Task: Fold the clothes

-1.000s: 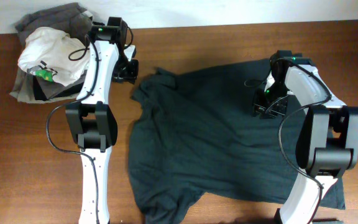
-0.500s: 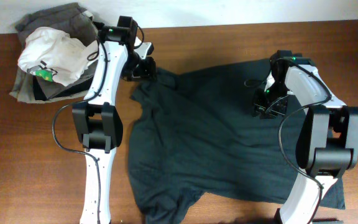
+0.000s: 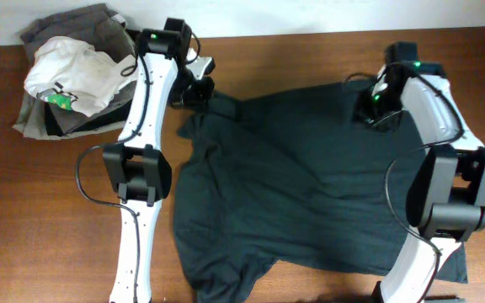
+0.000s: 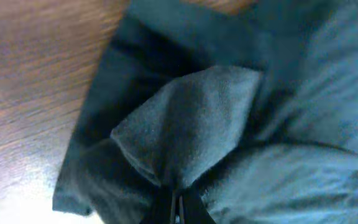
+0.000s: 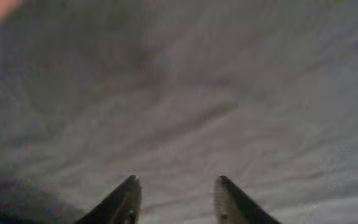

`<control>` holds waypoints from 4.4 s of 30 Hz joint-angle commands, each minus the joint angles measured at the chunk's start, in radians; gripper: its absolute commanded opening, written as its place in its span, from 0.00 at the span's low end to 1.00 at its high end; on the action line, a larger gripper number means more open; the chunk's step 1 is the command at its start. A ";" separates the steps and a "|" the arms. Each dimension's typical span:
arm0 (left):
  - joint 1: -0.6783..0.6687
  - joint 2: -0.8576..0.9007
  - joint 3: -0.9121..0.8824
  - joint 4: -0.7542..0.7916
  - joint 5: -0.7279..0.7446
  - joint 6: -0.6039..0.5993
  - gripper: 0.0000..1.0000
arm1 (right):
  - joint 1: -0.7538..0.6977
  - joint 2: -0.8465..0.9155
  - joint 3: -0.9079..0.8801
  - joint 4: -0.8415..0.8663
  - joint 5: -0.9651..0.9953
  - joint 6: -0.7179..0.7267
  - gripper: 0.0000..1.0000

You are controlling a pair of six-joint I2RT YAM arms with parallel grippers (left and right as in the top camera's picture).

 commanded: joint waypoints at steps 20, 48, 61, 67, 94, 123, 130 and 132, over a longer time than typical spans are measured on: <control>-0.051 0.007 0.063 -0.079 -0.050 0.040 0.01 | -0.107 0.282 0.234 0.424 0.271 -0.333 0.98; -0.058 0.007 0.063 -0.070 -0.050 0.040 0.01 | -0.138 0.440 0.314 0.451 0.228 -0.295 0.36; -0.058 0.007 0.064 -0.029 -0.078 0.041 0.01 | -0.138 0.439 0.411 0.338 0.350 -0.276 0.11; -0.058 0.007 0.064 -0.026 -0.080 0.041 0.01 | -0.138 0.439 0.414 0.337 0.326 -0.276 0.74; -0.055 0.007 0.064 -0.023 -0.081 0.041 0.01 | -0.139 0.489 0.415 0.351 0.323 -0.276 0.24; -0.055 0.007 0.064 -0.016 -0.080 0.040 0.01 | -0.203 0.527 0.468 0.270 0.158 -0.354 0.04; -0.055 0.006 0.093 0.003 -0.081 0.040 0.01 | -0.204 0.473 0.488 0.233 0.215 -0.294 0.04; -0.055 0.006 0.145 -0.015 -0.086 0.040 0.01 | -0.204 0.415 0.493 0.210 0.216 -0.264 0.04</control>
